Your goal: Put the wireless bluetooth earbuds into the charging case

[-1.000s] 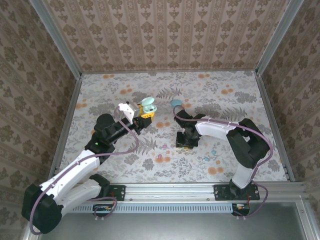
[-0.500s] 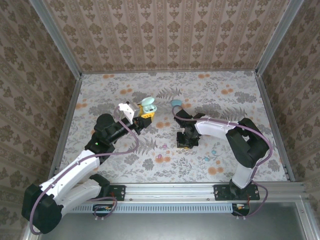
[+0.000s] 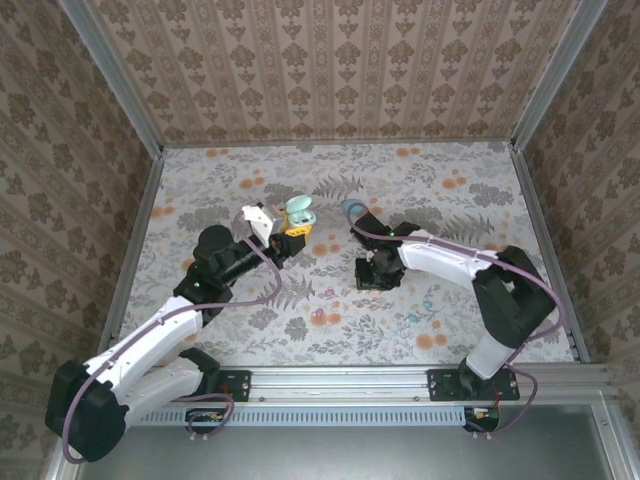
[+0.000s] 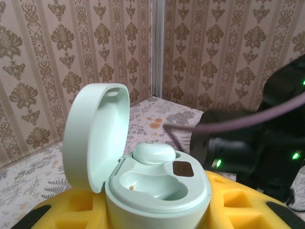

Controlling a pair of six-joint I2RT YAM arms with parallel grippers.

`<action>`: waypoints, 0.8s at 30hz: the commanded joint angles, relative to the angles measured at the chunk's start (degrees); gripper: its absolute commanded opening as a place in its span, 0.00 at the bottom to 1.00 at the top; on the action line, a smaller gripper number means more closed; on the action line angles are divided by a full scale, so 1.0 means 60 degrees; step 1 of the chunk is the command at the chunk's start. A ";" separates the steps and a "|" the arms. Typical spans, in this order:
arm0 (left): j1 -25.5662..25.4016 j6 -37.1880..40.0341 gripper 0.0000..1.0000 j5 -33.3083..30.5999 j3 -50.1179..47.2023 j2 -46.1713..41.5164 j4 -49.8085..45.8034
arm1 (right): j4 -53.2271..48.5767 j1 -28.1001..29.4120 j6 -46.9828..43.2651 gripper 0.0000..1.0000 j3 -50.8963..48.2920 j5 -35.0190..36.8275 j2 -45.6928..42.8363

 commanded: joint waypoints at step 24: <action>-0.1488 0.1860 0.33 -0.0481 0.1064 0.3231 0.1614 | -0.1973 0.0422 -0.0253 0.23 0.4213 0.0654 -0.2236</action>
